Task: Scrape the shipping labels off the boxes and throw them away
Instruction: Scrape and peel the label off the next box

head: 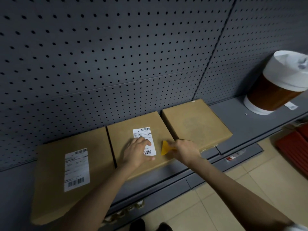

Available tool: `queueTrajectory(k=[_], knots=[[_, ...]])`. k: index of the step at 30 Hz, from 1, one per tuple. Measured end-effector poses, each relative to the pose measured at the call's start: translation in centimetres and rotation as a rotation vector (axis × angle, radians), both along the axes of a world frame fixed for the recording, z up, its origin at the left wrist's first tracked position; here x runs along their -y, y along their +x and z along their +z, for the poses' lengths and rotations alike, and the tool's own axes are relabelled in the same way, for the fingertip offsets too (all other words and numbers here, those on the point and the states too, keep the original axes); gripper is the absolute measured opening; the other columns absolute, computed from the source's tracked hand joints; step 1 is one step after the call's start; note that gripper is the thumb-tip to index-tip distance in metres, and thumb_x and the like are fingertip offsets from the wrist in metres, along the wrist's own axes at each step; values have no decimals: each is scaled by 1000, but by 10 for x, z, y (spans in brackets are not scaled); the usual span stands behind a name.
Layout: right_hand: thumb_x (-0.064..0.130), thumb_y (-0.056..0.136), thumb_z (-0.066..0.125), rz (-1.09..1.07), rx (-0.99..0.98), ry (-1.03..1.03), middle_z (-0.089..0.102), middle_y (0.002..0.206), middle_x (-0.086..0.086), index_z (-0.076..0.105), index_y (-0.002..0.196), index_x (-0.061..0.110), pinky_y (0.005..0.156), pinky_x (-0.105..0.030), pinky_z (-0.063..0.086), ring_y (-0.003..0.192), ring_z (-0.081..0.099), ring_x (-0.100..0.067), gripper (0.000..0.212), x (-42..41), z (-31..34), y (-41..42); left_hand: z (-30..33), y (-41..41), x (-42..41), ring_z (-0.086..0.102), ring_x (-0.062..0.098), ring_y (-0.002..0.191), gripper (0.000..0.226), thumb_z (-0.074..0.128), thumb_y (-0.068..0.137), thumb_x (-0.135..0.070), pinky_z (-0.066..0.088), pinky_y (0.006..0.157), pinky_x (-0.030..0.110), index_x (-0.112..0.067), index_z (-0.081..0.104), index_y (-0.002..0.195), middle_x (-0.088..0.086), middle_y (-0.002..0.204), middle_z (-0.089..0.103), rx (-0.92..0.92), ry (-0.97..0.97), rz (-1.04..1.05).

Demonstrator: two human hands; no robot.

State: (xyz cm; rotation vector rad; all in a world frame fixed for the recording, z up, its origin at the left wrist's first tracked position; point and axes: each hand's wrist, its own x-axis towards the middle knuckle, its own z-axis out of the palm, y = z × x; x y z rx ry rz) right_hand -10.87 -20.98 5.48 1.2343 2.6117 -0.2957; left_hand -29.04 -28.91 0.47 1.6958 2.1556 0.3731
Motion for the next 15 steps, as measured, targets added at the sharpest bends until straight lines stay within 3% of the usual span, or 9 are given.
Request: queueTrajectory(k=[5, 12, 15], knots=[[26, 95, 46, 57, 11, 56, 63, 114, -7, 57, 119, 19, 81, -36, 50, 102, 63, -30, 27, 8, -1, -16, -6, 2, 4, 44, 16, 113, 56, 72, 66, -52, 35, 95, 27, -31, 55, 115, -10, 121, 54, 13, 37, 19], [24, 93, 45, -45, -60, 39, 64, 108, -6, 59, 112, 19, 70, -32, 45, 97, 64, -31, 24, 16, -16, -10, -8, 6, 6, 45, 18, 113, 54, 73, 68, -49, 33, 94, 26, -28, 56, 114, -8, 122, 54, 26, 61, 50], [30, 93, 49, -90, -159, -36, 64, 114, -4, 61, 116, 24, 79, -35, 50, 104, 62, -29, 27, 15, -18, -4, -8, 7, 5, 45, 18, 112, 54, 72, 68, -51, 34, 93, 27, -28, 56, 114, -7, 122, 54, 11, 58, 40]])
